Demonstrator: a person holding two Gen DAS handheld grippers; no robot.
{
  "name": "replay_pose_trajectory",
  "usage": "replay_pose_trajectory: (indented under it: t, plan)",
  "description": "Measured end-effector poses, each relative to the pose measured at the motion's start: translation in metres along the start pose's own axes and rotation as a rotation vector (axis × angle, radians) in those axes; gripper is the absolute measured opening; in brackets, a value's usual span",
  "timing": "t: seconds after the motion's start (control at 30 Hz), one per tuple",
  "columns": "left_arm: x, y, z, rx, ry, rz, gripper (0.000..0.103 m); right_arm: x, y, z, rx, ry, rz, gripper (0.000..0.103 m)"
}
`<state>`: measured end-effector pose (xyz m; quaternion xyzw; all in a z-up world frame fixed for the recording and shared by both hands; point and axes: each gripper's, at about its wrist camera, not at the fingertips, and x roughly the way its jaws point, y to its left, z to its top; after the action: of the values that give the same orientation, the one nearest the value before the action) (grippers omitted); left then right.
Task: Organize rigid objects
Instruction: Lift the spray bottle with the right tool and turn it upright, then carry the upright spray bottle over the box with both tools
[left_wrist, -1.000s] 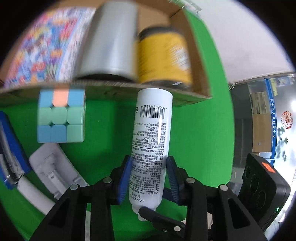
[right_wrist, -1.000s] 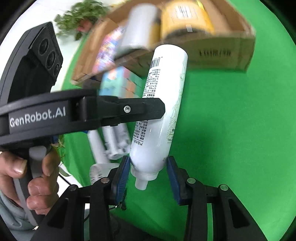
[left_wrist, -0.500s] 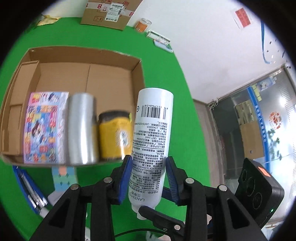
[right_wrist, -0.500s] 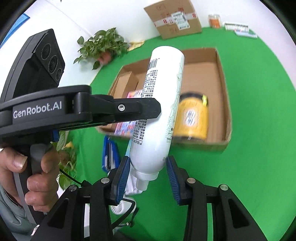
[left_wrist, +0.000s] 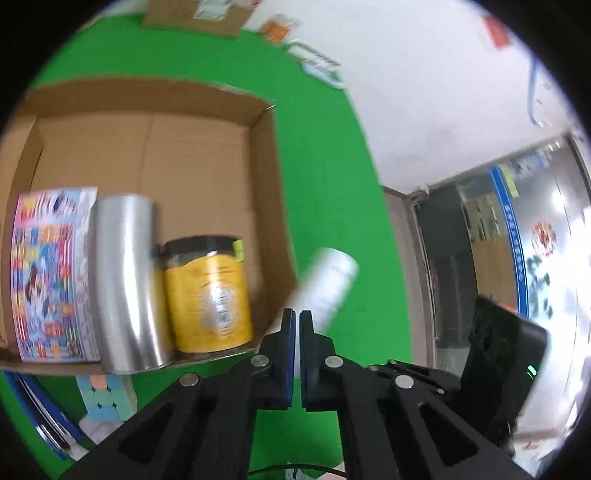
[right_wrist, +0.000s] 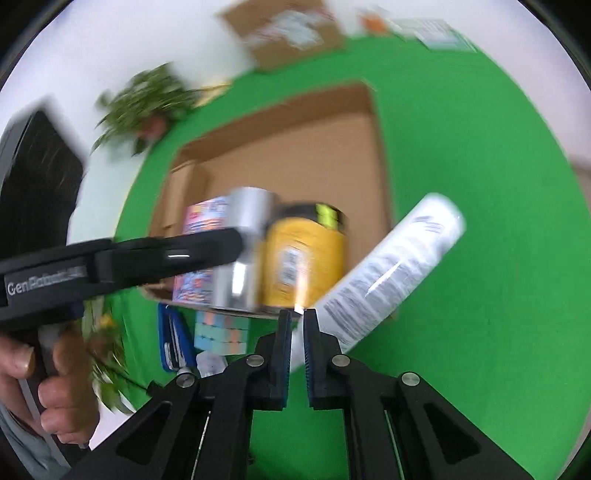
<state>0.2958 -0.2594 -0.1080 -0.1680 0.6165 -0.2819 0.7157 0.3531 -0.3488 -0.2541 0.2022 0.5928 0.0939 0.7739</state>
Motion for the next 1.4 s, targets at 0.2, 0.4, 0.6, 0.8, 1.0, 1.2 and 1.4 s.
replay_pose_trajectory:
  t: [0.2,0.4,0.6,0.8,1.0,1.2,1.4]
  plan:
    - [0.011,0.024,-0.009,0.003,0.067,0.019,0.002,-0.009,-0.079,-0.03,0.173,-0.076,0.06,0.031]
    - [0.021,0.016,-0.009,0.032,0.094,0.02,0.006,-0.012,-0.152,-0.026,0.27,-0.145,-0.005,0.048]
    - [0.031,0.003,-0.002,0.057,0.112,0.023,0.006,0.035,-0.163,-0.015,-0.085,0.028,-0.18,0.072]
    - [0.041,-0.01,-0.008,0.082,0.119,0.023,0.006,0.051,-0.175,-0.039,-0.11,0.073,-0.236,0.047]
    - [0.052,-0.013,-0.031,0.077,0.119,0.041,0.045,0.044,-0.169,-0.095,-0.014,0.097,-0.17,0.044]
    - [0.084,-0.009,-0.076,-0.002,0.187,-0.104,0.059,0.051,-0.146,-0.154,0.061,0.154,-0.014,0.047]
    - [0.113,0.015,-0.101,-0.096,0.252,-0.207,0.065,0.035,-0.12,-0.179,0.004,0.105,0.06,0.069]
